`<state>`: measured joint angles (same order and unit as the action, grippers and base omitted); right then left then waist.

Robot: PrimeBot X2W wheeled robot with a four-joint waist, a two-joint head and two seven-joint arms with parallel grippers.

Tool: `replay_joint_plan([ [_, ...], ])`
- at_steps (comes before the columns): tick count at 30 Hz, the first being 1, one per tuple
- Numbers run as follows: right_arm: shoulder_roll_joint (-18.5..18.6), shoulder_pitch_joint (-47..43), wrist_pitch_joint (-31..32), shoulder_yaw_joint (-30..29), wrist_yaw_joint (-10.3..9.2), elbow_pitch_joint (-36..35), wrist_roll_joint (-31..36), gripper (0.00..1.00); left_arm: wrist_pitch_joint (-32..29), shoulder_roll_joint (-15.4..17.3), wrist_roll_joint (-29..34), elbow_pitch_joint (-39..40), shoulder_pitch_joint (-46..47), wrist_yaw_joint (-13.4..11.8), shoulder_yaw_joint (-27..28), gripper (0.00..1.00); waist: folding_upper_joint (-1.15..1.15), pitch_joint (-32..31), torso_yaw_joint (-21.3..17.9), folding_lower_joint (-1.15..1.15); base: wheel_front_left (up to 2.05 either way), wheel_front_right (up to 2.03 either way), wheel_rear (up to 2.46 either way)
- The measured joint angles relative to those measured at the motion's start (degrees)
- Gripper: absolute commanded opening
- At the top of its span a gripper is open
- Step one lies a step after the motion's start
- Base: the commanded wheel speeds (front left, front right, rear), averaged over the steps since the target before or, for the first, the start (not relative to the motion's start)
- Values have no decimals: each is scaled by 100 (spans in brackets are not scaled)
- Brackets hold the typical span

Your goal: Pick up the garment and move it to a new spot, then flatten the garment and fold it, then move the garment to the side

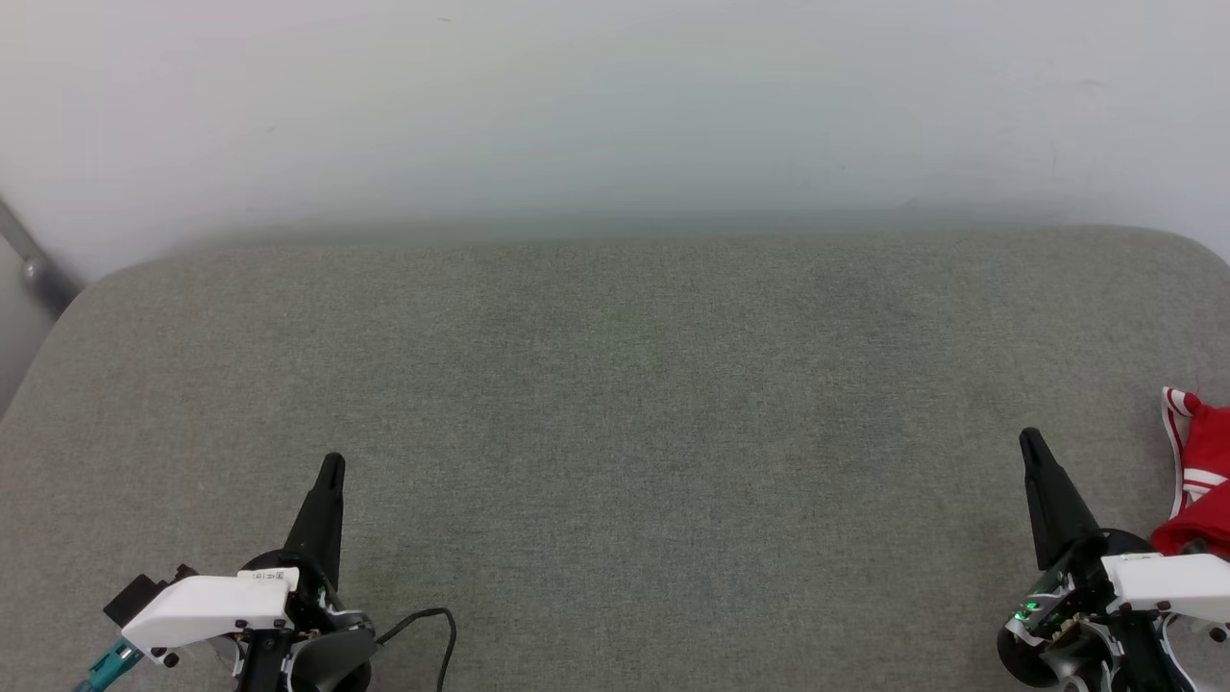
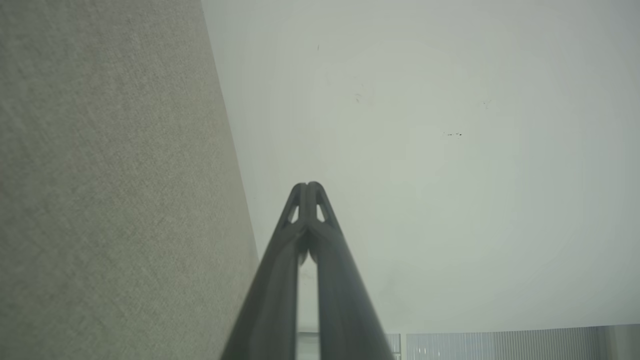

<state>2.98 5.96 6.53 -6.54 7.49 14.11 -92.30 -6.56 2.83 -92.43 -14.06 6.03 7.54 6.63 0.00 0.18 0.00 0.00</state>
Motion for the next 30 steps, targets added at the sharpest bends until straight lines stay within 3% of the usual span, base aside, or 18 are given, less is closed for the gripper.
replay_joint_plan([
  [30, 0, 0, 0, 0, 0, 0, 0, 0, 0, 0, 0, 0, 1, 0, 0, 0, 0, 0, 0, 0, 0, 0, 0],
])
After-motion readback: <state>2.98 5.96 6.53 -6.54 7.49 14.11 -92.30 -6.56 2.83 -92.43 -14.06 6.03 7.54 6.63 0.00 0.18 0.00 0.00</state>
